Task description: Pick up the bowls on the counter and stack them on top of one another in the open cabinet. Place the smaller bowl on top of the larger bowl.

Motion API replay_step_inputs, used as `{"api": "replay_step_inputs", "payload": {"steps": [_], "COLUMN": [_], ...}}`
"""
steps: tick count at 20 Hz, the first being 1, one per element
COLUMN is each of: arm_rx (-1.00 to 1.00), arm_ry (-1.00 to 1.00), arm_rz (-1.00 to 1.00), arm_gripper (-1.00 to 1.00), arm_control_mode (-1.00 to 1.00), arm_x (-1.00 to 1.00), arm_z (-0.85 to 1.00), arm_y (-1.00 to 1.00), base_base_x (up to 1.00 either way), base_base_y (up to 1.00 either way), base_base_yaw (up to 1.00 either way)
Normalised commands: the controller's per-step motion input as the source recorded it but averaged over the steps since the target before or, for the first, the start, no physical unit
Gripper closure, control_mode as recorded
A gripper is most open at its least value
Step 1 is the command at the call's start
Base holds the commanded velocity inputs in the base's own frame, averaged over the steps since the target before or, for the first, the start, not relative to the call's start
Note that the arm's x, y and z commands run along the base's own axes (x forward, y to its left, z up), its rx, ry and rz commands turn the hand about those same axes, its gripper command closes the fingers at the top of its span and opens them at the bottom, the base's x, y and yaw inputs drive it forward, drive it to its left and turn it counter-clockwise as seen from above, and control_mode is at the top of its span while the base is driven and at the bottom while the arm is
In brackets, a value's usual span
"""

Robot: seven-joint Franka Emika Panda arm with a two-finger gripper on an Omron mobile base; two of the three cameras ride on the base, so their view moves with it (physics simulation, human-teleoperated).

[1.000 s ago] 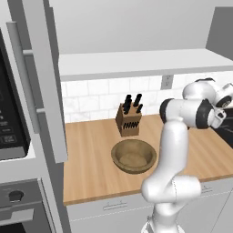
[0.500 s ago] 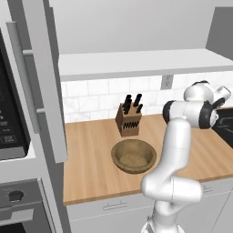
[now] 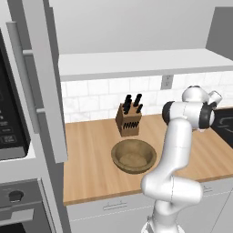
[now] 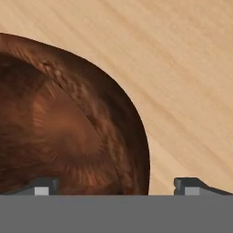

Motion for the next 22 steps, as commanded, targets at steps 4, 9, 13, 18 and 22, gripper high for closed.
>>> {"api": "replay_step_inputs", "payload": {"steps": [4, 9, 13, 18, 22], "arm_rx": [0.0, -0.01, -0.01, 0.0, 0.0], "arm_ry": [0.03, 0.0, 0.06, -0.01, -0.09], "arm_rz": [-0.03, -0.01, -0.01, -0.03, 0.0], "arm_gripper": [1.0, 1.0, 1.0, 1.0, 1.0], "arm_control_mode": [-1.0, -1.0, -1.0, -1.0, -1.0], "arm_x": [0.0, 0.0, -0.32, -0.84, -0.92], "arm_z": [-0.37, -0.33, -0.35, 0.1, 0.4], "arm_y": [0.38, 0.28, 0.05, 0.08, 0.4], "base_base_x": [0.0, 0.0, 0.0, 0.0, 0.0], "base_base_y": [0.0, 0.0, 0.0, 0.0, 0.0], "base_base_yaw": [0.0, 0.0, 0.0, 0.0, 0.0]}}
